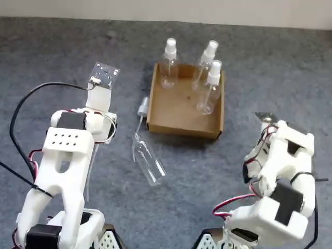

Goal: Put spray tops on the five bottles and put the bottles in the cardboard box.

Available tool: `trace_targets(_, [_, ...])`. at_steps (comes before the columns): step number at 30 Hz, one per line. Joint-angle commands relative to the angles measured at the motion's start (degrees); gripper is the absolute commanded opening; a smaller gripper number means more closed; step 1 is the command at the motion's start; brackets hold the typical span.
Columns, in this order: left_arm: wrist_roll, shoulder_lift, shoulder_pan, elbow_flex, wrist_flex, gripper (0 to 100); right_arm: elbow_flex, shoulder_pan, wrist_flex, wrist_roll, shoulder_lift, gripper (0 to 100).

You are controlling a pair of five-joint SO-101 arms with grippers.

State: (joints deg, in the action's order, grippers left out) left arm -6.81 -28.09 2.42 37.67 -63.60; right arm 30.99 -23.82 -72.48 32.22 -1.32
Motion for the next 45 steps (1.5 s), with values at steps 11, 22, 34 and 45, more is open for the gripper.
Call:
trace_targets(11, [0.44, -1.98, -0.92, -0.22, 1.14, 0, -45.14, -6.90, -10.59, 4.13, -19.30, 0.5])
trace_targets(22, [0.44, -1.98, -0.92, -0.22, 1.14, 0, -48.66, -6.73, -13.58, 8.26, -27.38, 22.3])
trace_targets(34, [0.44, -1.98, -0.92, -0.22, 1.05, 0, -61.58, -3.65, -21.14, 6.33, -26.51, 24.1])
trace_targets(45, [0.44, -1.98, -0.92, -0.22, 1.05, 0, -58.24, -3.65, -20.62, 8.09, -30.11, 24.1])
